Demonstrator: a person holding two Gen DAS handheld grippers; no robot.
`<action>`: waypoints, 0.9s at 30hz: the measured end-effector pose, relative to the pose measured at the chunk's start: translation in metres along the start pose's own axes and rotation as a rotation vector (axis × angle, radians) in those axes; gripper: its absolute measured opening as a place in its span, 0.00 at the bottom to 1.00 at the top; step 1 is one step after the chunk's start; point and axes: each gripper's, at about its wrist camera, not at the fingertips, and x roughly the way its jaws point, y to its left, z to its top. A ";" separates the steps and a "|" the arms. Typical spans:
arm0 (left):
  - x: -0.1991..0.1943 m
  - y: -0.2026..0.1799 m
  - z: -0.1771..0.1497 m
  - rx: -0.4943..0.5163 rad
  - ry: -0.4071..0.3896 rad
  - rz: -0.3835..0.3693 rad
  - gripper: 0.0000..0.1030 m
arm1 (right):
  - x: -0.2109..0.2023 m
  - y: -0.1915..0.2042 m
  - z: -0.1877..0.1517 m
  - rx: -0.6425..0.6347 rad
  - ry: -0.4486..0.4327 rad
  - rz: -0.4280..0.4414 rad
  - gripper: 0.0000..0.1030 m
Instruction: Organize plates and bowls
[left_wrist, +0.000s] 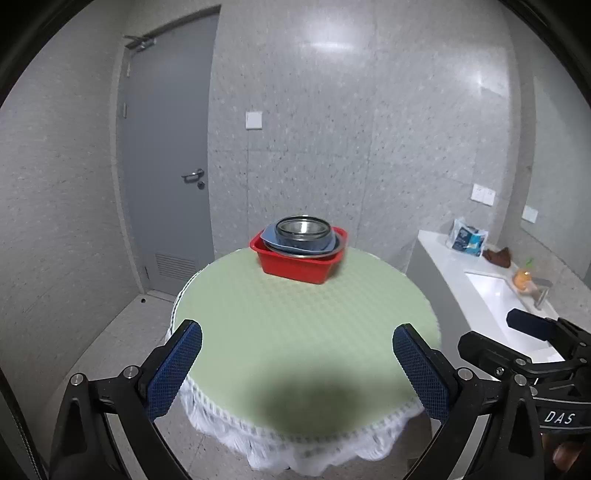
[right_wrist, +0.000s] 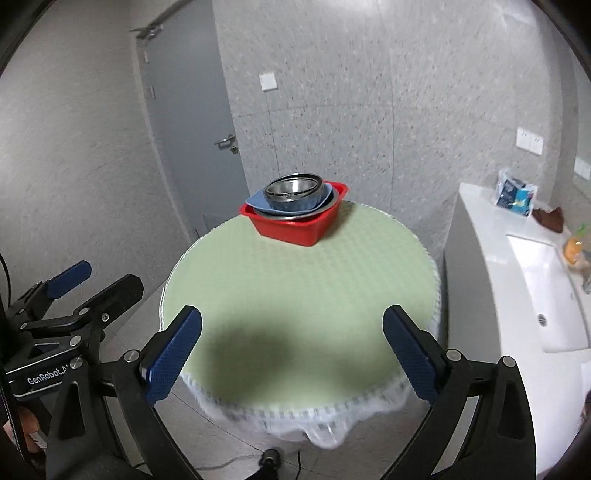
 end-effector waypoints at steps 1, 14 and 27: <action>-0.018 -0.004 -0.010 0.000 -0.008 0.003 0.99 | -0.014 0.000 -0.009 -0.005 -0.009 -0.003 0.97; -0.227 -0.028 -0.120 0.012 -0.090 0.012 0.99 | -0.164 0.029 -0.103 -0.074 -0.202 -0.092 1.00; -0.392 0.012 -0.237 0.061 -0.133 0.015 0.99 | -0.265 0.088 -0.208 -0.025 -0.233 -0.160 1.00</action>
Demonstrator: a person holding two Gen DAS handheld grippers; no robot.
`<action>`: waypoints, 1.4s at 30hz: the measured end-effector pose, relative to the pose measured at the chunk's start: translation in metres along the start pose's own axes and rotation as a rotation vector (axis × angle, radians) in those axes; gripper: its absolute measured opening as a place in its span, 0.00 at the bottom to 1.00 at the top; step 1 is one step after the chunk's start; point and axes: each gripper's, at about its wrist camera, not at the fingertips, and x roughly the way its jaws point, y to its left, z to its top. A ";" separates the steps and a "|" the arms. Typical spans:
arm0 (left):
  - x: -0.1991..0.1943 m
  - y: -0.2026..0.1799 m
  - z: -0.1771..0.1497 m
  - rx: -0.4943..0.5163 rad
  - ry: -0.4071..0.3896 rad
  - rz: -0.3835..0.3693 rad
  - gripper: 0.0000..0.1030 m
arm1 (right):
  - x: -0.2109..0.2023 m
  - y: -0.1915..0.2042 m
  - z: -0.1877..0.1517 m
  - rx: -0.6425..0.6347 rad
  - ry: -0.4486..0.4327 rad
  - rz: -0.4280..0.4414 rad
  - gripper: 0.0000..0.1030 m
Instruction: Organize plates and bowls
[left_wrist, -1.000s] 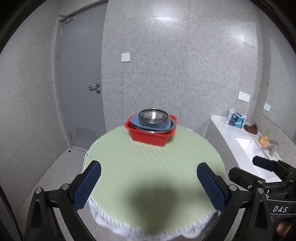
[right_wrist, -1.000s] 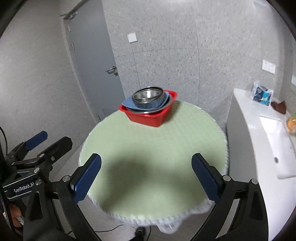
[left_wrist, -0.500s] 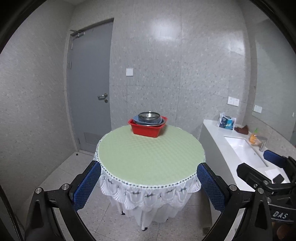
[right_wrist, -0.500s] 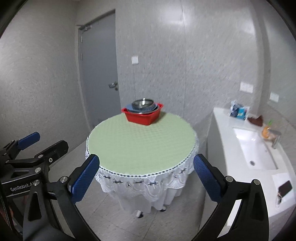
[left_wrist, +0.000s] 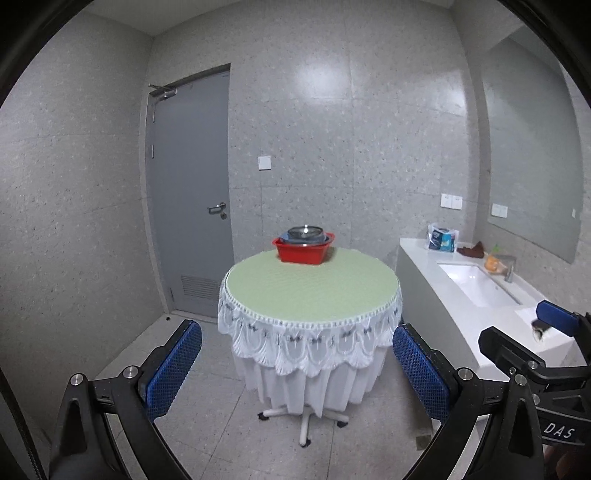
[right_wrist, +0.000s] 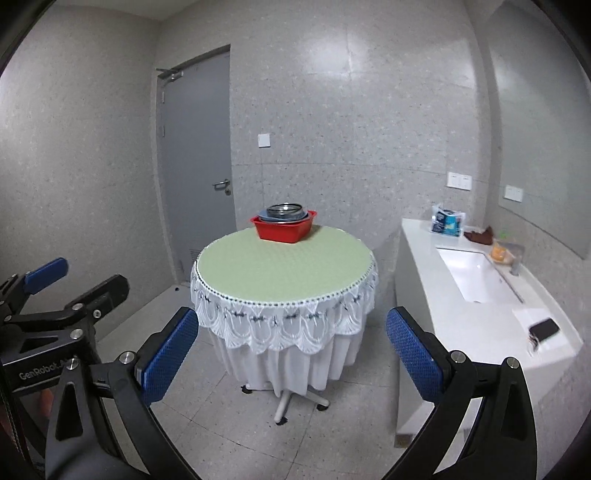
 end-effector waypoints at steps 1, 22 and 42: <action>-0.010 0.004 -0.007 -0.004 0.008 -0.005 0.99 | -0.009 0.003 -0.006 0.009 0.003 -0.001 1.00; -0.146 0.066 -0.073 0.004 -0.015 -0.027 0.99 | -0.096 0.048 -0.073 0.008 0.006 -0.031 1.00; -0.116 0.077 -0.066 0.014 -0.041 -0.031 0.99 | -0.095 0.043 -0.075 -0.006 -0.018 -0.026 1.00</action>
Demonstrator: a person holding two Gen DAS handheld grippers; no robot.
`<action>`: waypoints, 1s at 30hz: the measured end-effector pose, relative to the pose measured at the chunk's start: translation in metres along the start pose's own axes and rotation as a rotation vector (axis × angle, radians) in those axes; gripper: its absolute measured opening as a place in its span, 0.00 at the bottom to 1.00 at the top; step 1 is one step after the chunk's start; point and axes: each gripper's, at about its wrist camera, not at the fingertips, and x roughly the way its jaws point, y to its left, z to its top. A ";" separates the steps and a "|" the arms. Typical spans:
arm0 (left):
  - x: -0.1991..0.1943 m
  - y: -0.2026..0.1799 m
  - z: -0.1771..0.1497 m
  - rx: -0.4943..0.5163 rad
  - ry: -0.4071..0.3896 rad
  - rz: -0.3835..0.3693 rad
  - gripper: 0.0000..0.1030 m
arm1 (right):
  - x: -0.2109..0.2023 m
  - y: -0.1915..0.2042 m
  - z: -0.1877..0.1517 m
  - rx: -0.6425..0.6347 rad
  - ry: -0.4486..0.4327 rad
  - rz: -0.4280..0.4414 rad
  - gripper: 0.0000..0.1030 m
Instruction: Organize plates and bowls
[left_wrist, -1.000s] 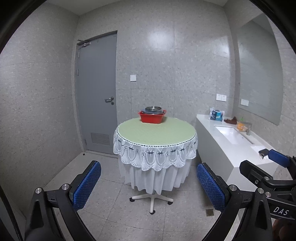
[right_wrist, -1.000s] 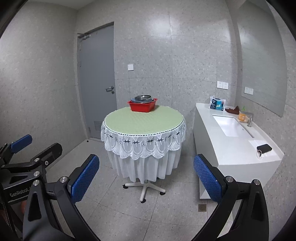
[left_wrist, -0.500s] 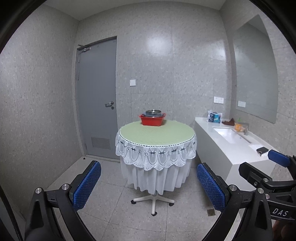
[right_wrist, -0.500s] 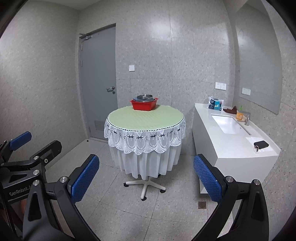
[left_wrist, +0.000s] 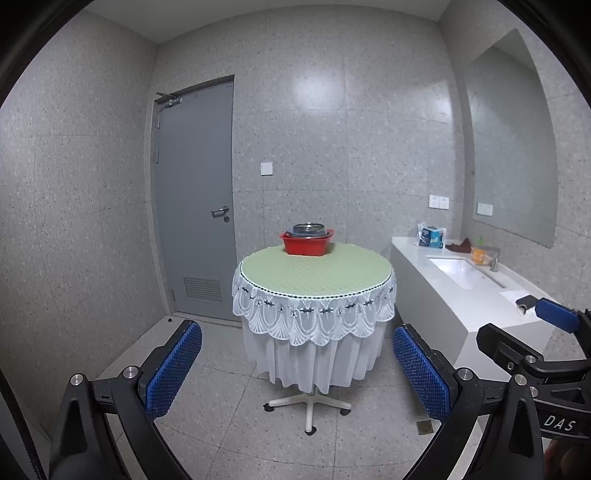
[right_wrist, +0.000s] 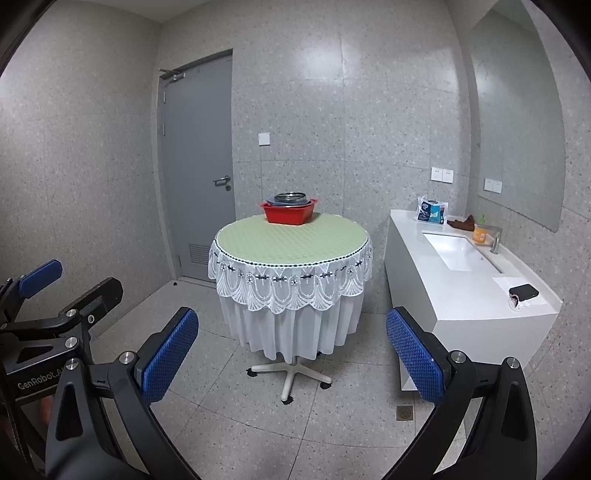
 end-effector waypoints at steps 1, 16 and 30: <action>0.001 -0.001 -0.001 -0.001 0.000 0.001 0.99 | 0.001 0.000 0.000 0.000 -0.001 0.001 1.00; 0.034 -0.013 0.001 0.010 0.002 -0.003 0.99 | 0.012 -0.012 0.001 0.004 0.006 0.001 1.00; 0.055 -0.015 -0.002 0.017 -0.007 -0.010 0.99 | 0.016 -0.022 0.004 0.005 0.009 0.000 1.00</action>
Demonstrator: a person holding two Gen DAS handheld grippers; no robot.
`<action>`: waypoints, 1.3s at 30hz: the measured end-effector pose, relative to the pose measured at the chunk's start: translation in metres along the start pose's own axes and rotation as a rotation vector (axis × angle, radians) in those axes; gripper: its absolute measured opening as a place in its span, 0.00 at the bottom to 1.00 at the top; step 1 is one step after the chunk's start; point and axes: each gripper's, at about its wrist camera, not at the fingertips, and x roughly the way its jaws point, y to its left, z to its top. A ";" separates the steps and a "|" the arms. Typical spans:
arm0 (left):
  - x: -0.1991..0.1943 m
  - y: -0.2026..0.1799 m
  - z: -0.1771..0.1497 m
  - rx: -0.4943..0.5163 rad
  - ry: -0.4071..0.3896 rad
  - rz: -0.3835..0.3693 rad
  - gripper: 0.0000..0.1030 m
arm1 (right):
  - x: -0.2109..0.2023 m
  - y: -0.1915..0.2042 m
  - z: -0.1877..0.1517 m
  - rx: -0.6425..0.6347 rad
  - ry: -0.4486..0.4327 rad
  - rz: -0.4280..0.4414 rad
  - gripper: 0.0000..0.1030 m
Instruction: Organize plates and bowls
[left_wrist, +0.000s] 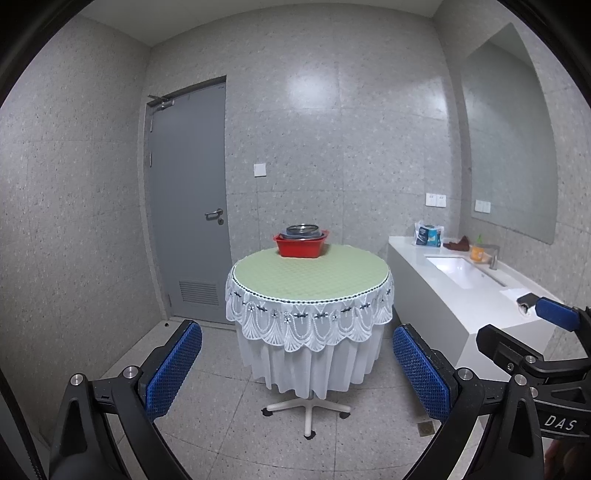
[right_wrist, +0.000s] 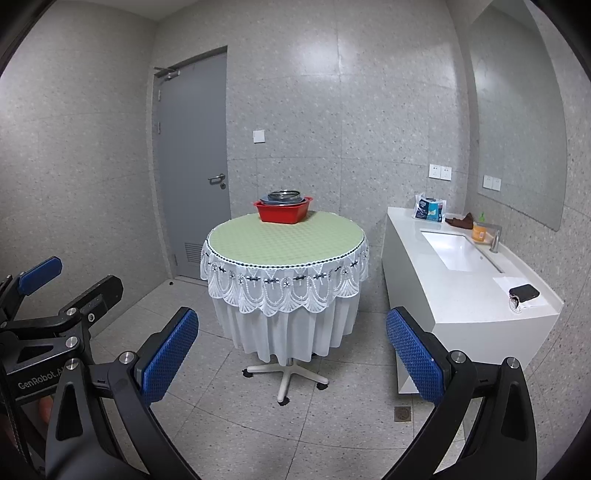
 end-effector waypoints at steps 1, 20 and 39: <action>0.001 0.001 -0.001 0.000 0.001 -0.002 0.99 | 0.000 0.000 0.000 0.000 0.001 -0.002 1.00; 0.006 0.005 -0.010 0.008 -0.020 -0.008 0.99 | 0.003 -0.004 0.000 0.003 -0.001 -0.004 1.00; 0.006 0.005 -0.011 0.013 -0.025 -0.006 0.99 | 0.002 -0.003 -0.001 0.004 0.000 -0.007 1.00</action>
